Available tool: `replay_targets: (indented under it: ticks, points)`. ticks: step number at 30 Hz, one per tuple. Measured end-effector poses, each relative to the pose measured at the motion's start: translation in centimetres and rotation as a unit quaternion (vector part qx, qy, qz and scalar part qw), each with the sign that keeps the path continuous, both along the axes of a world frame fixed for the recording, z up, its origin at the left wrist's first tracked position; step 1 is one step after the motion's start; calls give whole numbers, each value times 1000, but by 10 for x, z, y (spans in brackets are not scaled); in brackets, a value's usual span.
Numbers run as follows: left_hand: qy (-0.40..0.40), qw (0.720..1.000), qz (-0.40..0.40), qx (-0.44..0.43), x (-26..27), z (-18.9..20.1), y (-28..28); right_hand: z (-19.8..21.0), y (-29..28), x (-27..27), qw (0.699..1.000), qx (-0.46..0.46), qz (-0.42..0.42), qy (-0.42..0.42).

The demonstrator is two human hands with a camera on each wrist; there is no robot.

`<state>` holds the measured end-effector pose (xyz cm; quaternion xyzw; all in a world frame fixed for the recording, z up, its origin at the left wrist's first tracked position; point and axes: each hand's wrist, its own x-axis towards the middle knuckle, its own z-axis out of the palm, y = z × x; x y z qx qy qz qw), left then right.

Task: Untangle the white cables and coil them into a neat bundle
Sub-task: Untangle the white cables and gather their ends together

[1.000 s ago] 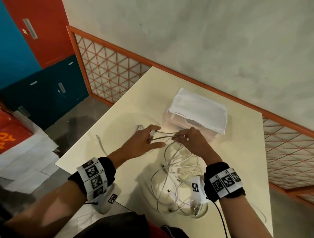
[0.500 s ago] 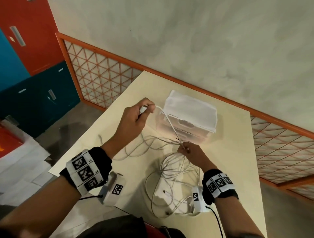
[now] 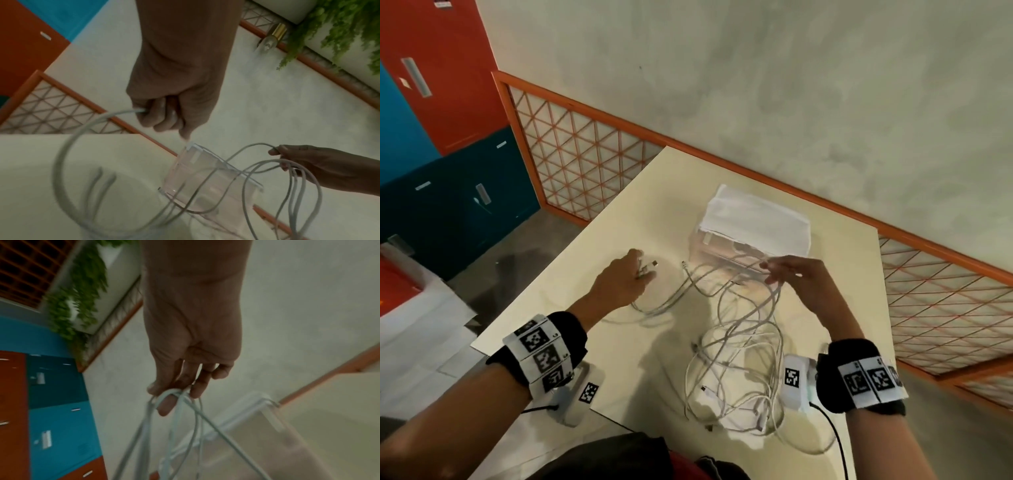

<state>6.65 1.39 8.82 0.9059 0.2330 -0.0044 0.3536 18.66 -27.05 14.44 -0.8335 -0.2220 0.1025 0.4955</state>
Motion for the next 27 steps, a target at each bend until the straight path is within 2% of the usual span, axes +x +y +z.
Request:
replay_targets:
  ticks: [2,3,4,6,8,10,12,15,19,21,23,25,27]
  points:
    - [-145,988,-14,-52,3,15,-13,12,1,0,992,-98,20,-72]
    - [-189,979,-51,-63,5,24,-20,17,4,-2,986,-132,33,-93]
    - [-209,970,-101,-71,7,33,-29,22,6,-5,982,-148,47,-103]
    - [-200,955,-202,-85,13,42,-47,30,16,-15,978,-155,71,-120]
    - [-170,947,-252,-101,18,42,-61,35,24,-22,974,-155,76,-147]
    - [-172,948,-246,-105,22,40,-67,38,26,-25,966,-171,72,-182]
    - [-211,949,-224,-73,24,41,-69,32,22,-24,960,-189,94,-183]
    - [-310,934,-173,-34,25,57,-67,0,12,-15,956,-238,124,-123]
    - [-403,913,-52,-38,32,82,-49,-56,-17,-2,969,-233,83,-18]
    - [-394,919,-20,-21,31,81,-39,-77,-31,-2,967,-246,62,10]
    - [-352,935,-1,37,28,66,-33,-89,-39,-3,962,-269,49,6]
    - [-224,968,-1,116,25,46,-25,-85,-41,-3,966,-258,25,-13]
    - [-57,987,-30,148,20,28,-18,-67,-39,-5,983,-179,-7,-40]
